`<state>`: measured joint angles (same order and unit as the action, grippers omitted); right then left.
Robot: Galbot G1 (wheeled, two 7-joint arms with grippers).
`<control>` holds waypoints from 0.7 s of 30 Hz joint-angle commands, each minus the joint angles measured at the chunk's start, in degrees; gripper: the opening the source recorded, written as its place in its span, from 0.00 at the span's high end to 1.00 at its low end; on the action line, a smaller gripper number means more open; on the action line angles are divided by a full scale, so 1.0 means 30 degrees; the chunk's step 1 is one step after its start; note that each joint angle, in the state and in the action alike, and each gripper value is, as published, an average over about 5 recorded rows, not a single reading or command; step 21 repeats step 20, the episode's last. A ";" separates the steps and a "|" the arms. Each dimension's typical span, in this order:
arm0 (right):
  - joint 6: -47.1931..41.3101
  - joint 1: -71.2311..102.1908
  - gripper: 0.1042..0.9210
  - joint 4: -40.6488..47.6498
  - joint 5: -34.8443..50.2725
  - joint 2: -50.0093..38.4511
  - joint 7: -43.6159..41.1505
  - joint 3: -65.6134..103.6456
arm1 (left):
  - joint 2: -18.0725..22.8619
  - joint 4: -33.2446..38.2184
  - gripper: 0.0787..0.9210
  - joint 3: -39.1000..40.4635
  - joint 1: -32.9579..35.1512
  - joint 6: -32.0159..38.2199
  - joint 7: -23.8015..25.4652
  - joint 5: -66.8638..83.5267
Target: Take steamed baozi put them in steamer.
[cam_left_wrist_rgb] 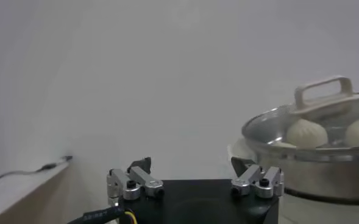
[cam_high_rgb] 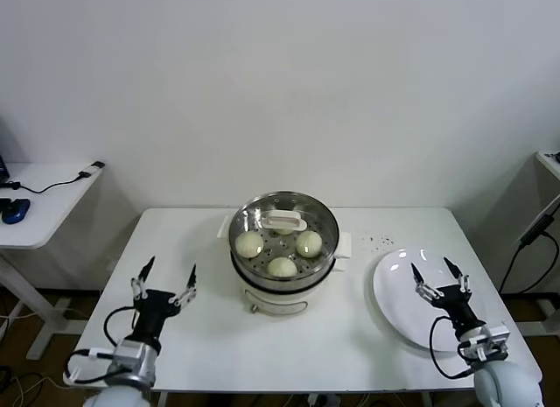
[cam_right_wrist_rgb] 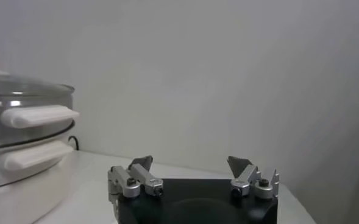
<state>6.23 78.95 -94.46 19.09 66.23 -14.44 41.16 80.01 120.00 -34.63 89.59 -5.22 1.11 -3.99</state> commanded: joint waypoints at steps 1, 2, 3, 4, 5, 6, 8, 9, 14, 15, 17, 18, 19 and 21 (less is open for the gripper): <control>-0.0049 0.1045 0.12 -0.1085 0.0481 0.0318 -0.0236 0.0203 | 0.1723 -0.0227 0.12 -0.1847 0.2064 0.3218 -0.0199 0.2145; -0.0034 0.1068 0.12 -0.1090 0.0527 0.0346 -0.0265 0.0232 | 0.1792 -0.0188 0.12 -0.1830 0.2099 0.3260 -0.0239 0.2042; -0.0024 0.1095 0.12 -0.1099 0.0568 0.0353 -0.0298 0.0254 | 0.1852 -0.0133 0.12 -0.1822 0.2138 0.3296 -0.0248 0.1946; -0.0021 0.1123 0.12 -0.1109 0.0589 0.0352 -0.0329 0.0272 | 0.1891 -0.0066 0.12 -0.1815 0.2179 0.3304 -0.0251 0.1839; -0.0023 0.1141 0.12 -0.1113 0.0597 0.0348 -0.0372 0.0291 | 0.1897 0.0006 0.12 -0.1812 0.2222 0.3286 -0.0235 0.1764; -0.0028 0.1150 0.12 -0.1104 0.0598 0.0347 -0.0418 0.0309 | 0.1888 0.0088 0.12 -0.1816 0.2272 0.3248 -0.0209 0.1667; -0.0041 0.1087 0.12 -0.1047 0.0585 0.0373 -0.0478 0.0339 | 0.1861 0.0226 0.12 -0.1845 0.2364 0.3143 -0.0177 0.1392; -0.0049 0.1026 0.12 -0.0999 0.0574 0.0408 -0.0499 0.0354 | 0.1868 0.0287 0.12 -0.1866 0.2421 0.3088 -0.0144 0.1151; -0.0099 0.0909 0.12 -0.0957 0.0525 0.0591 -0.0539 0.0341 | 0.1889 0.0416 0.12 -0.1926 0.2708 0.3011 -0.0001 0.0045; -0.0106 0.0925 0.12 -0.0982 0.0503 0.0602 -0.0548 0.0329 | 0.1885 0.0424 0.12 -0.2007 0.2675 0.2973 0.0044 0.0044; -0.0112 0.0940 0.12 -0.1016 0.0476 0.0584 -0.0561 0.0317 | 0.1874 0.0462 0.12 -0.2244 0.2587 0.2862 0.0181 0.0166; -0.0115 0.0942 0.12 -0.1026 0.0467 0.0569 -0.0566 0.0317 | 0.1866 0.0504 0.12 -0.2363 0.2578 0.2812 0.0253 0.0211; -0.0117 0.0941 0.12 -0.1032 0.0467 0.0560 -0.0567 0.0318 | 0.1863 0.0521 0.12 -0.2439 0.2567 0.2785 0.0288 0.0221; -0.0120 0.0942 0.12 -0.1037 0.0471 0.0549 -0.0569 0.0319 | 0.1858 0.0549 0.12 -0.2488 0.2582 0.2776 0.0329 0.0224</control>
